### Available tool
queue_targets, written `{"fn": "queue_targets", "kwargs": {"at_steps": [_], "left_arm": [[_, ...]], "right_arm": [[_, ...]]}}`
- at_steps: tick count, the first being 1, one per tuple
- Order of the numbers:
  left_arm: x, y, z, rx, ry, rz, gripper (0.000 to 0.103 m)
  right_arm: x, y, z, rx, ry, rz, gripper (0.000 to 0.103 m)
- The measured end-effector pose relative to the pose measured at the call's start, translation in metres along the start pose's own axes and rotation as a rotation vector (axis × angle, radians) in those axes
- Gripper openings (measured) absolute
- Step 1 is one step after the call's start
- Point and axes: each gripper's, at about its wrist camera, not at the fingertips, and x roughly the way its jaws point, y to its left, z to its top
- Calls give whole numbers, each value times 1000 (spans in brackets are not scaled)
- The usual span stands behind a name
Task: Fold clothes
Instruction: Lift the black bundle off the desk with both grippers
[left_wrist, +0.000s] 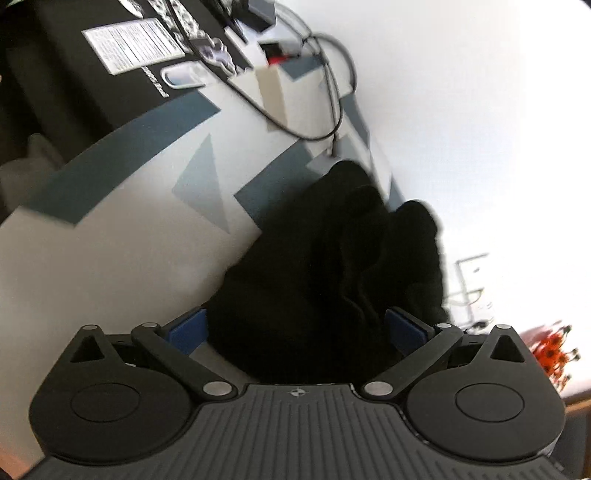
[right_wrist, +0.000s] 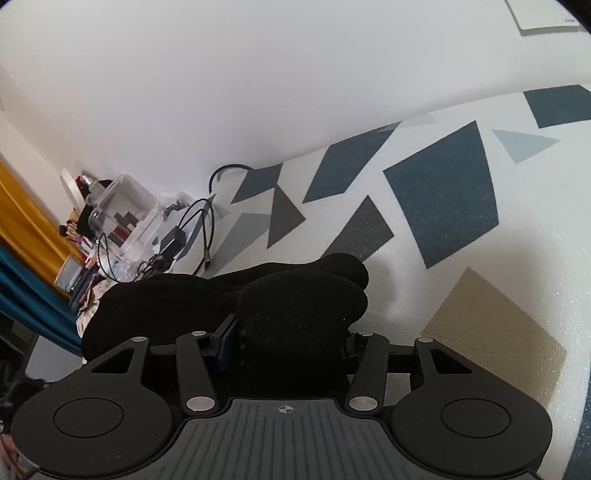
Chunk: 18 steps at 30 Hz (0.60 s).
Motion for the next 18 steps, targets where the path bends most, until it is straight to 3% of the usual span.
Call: {"fn": "queue_targets", "kwargs": {"at_steps": [6,12,14,16,18], "left_arm": [[-10,39,19,-75,89,-175,102],[-3,15,39,119,82,-165,103],[8,8,42,167,126,-150,103],[25,0,44,214,164,-85,103],[30,-10,41,275,173,-90,103]], "right_arm": [[5,-3,-2,26,0,2,49],[7,-3,-5,32,-14,-2,50],[8,-3,-5,31,-17,-5,50],[9,-2,-5,30,-20,-10,51],[10,-1,-6,30,-23,-14,51]]}}
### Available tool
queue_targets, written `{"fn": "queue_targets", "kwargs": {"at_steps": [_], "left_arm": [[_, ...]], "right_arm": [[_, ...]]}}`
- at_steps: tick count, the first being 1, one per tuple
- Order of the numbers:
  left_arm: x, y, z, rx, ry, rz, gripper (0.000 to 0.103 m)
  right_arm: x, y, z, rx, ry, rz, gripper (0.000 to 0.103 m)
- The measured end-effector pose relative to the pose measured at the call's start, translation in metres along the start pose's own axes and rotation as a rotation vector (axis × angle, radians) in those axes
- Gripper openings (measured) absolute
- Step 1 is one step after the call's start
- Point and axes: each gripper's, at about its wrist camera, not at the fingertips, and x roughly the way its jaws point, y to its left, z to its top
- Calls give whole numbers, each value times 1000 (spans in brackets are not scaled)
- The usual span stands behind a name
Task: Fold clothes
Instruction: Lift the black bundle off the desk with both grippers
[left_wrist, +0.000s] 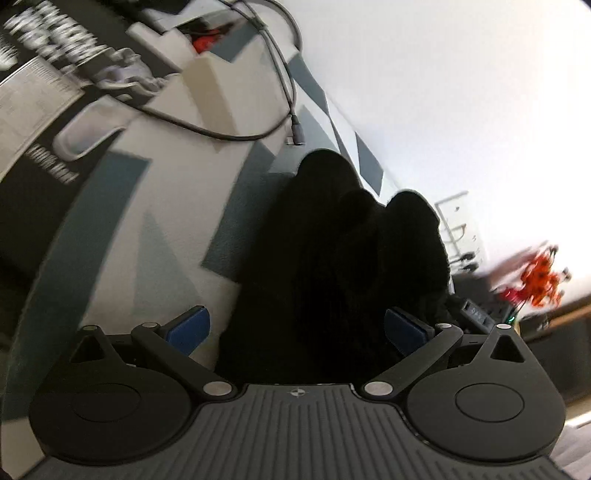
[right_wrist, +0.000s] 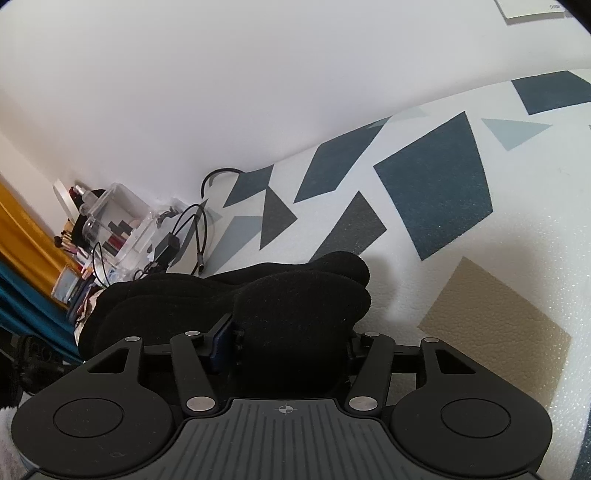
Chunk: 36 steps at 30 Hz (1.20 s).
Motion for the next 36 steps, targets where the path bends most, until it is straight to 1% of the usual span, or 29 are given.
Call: {"fn": "queue_targets", "kwargs": {"at_steps": [2,4,7,9,10,12,16,18,19,21,22,23,24,30,36], "left_arm": [[10,-4,4,13,49,-5,102],[9,-1,3,-28,35,-34,102],[8,4,-7,-32,55,-118,102],[8,7,-15,-60,87,-170,102],[6,9,-21,-75,102,-206,102],[1,15,-35,-131,119,-305,102],[0,45,-72,-314,123,-499,102],[4,53,-86,-345,105,-552,102],[5,52,-88,-330,100,-553,102],[8,47,-86,-293,110,-512,103],[11,45,-84,-287,117,-478,103],[17,44,-81,-297,122,-447,103],[19,43,-78,-308,128,-431,103],[26,38,-66,-366,175,-358,103],[23,13,-71,-265,142,-242,102]], "right_arm": [[0,1,0,0,-2,-5,51],[-1,2,0,2,-2,-8,51],[-1,5,0,3,7,-15,51],[-1,7,0,1,16,-16,51],[-1,8,-1,-5,24,-14,51],[0,12,-3,-19,42,-8,51],[2,16,-7,-36,72,17,52],[3,17,-9,-36,77,26,53],[4,19,-9,-38,78,25,53],[5,20,-8,-42,82,23,54],[5,20,-8,-44,85,22,55],[6,21,-7,-45,87,21,55],[6,21,-7,-46,89,21,55],[5,20,-8,-49,88,18,55],[5,20,-9,-45,79,26,55]]}}
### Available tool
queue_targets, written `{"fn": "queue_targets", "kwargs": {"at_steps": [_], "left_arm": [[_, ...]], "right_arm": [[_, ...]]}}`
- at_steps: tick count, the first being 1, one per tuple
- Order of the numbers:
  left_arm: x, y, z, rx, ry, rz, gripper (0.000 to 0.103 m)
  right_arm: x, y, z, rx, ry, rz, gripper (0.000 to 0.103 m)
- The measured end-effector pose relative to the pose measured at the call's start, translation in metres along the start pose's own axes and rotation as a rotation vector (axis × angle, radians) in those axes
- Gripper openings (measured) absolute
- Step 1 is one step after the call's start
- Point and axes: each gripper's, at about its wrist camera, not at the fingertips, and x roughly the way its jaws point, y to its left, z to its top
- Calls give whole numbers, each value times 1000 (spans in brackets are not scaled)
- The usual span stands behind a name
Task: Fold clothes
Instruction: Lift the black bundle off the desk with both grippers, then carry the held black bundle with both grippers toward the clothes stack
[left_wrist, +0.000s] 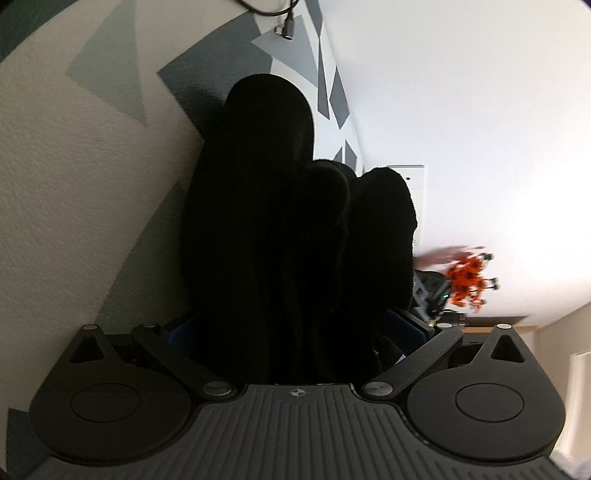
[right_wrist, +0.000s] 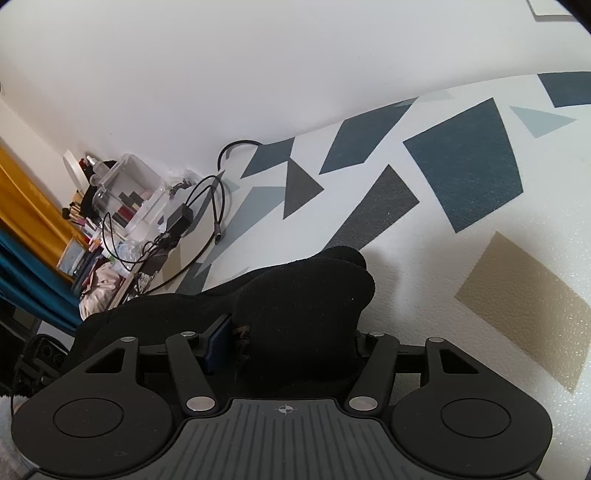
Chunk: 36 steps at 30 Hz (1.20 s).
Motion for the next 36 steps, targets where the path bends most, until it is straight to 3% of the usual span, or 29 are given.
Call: {"fn": "queue_targets", "kwargs": {"at_steps": [1,3,4,5,11,16,20,23,25,27,30,33,36], "left_arm": [[0,-3,-3,26,-12,19,101],[-6,-5,-10,29,-47,61,84],[-11,-3,-13,14,-66,102,57],[-16,1,-15,-9,-79,111,54],[-18,-12,-20,79,-102,197,51],[-16,5,-15,40,-104,102,49],[-16,-6,-20,51,-123,123,52],[-15,-20,-27,88,-153,182,52],[-18,-38,-41,159,-176,265,51],[-20,-59,-55,247,-201,354,48],[-18,-94,-80,409,-255,461,44],[-25,-117,-106,495,-321,489,42],[-44,-131,-123,511,-401,472,41]], "right_arm": [[0,-1,0,4,-2,4,55],[0,-2,0,9,-4,11,55],[0,-2,-1,11,-5,14,55],[0,-3,-1,13,-5,18,55],[0,1,0,0,1,13,56],[0,-7,4,-4,27,57,59],[1,-12,7,-27,21,78,62],[6,-9,10,-45,18,77,64],[9,-1,9,-62,9,40,61],[8,13,8,-106,6,-5,47],[-8,43,3,-202,-33,-60,38],[-31,77,-3,-274,-110,-63,36],[-58,113,-9,-339,-209,-59,35]]}}
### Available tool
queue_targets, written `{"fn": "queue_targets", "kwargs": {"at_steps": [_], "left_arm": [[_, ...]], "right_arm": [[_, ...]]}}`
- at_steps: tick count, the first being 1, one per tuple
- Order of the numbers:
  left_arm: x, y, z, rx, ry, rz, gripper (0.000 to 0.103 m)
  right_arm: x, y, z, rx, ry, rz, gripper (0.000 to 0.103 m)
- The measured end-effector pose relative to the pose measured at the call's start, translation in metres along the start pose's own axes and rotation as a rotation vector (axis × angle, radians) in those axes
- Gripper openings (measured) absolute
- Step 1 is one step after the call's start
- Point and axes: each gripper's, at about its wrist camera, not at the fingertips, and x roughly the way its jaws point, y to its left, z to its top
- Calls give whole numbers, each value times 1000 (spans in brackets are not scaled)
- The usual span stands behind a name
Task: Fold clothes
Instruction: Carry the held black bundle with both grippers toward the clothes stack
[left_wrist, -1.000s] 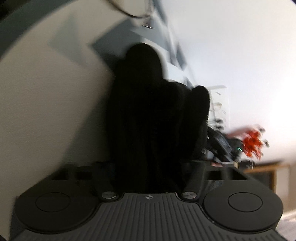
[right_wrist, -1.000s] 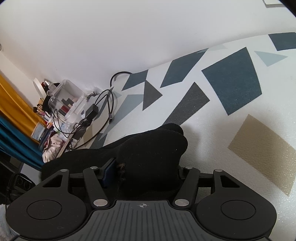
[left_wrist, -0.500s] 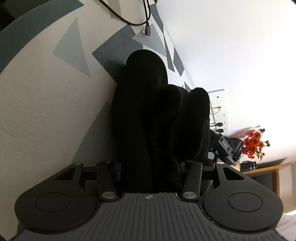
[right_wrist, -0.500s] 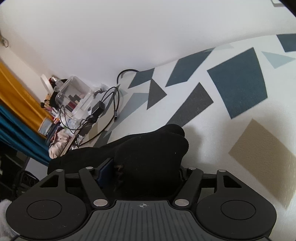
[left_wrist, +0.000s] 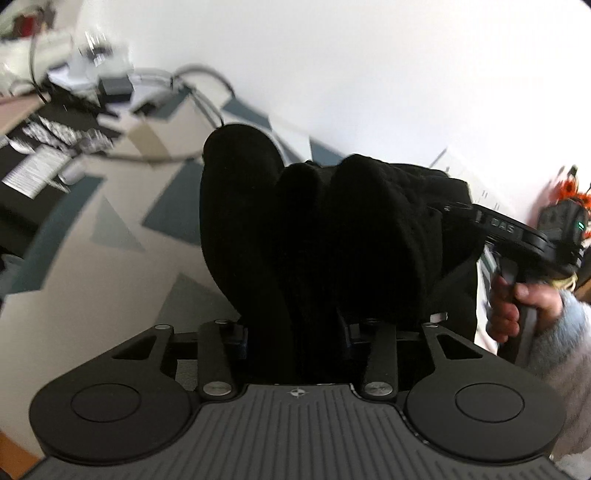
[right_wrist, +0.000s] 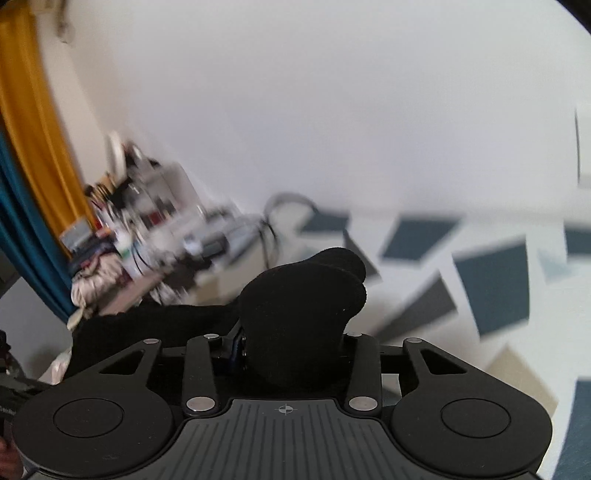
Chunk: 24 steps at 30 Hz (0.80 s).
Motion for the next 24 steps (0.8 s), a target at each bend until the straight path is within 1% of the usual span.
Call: {"fn": "queue_targets", "kwargs": {"at_steps": [2,4,7,10,12,15,17,20,24], "left_arm": [[-17,0,3,-7,-42,-12,41],[-31,-2,9,-4,-66,-25,41],[-52,-1,16,-9,-87,-40,41],[-75,2,16,-13,-124,-28,41],[-94,7,10,-32,-157,-15,41],[-128,12,-8,-87,-219,37,41],[-153,13,-25,-134,-271,97,41],[-192,13,-54,-218,-347,201,41],[-248,18,-97,-325,-435,323,41]], "right_arm": [[-20,22,9,-35,-65,-3,35],[-34,39,19,-59,-102,-8,35],[-47,60,34,-83,-130,-18,35],[-52,82,43,-86,-140,-18,35],[-55,99,47,-98,-145,5,35],[-54,126,52,-127,-145,73,35],[-50,143,54,-160,-139,134,35],[-34,170,55,-196,-109,270,35],[-13,223,51,-240,-41,432,35]]}}
